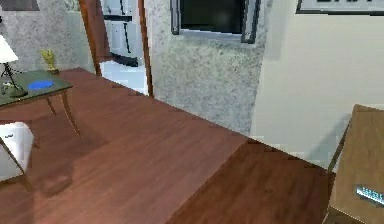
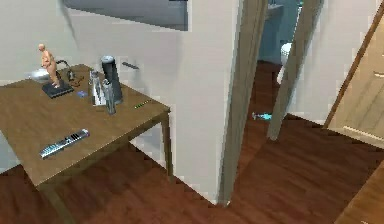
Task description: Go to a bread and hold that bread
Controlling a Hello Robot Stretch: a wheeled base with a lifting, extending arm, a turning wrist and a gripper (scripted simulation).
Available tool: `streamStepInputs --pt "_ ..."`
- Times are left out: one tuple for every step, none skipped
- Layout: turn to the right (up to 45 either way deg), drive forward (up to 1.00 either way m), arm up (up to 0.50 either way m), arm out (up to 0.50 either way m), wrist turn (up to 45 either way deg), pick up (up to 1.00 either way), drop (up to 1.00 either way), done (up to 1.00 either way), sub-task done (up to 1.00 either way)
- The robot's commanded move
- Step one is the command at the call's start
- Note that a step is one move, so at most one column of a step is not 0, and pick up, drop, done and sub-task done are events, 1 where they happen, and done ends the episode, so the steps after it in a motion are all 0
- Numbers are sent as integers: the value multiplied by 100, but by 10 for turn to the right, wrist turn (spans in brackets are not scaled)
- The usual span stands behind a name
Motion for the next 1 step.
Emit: streamStepInputs --pt "0 25 0 0 0 0 0 0 0"
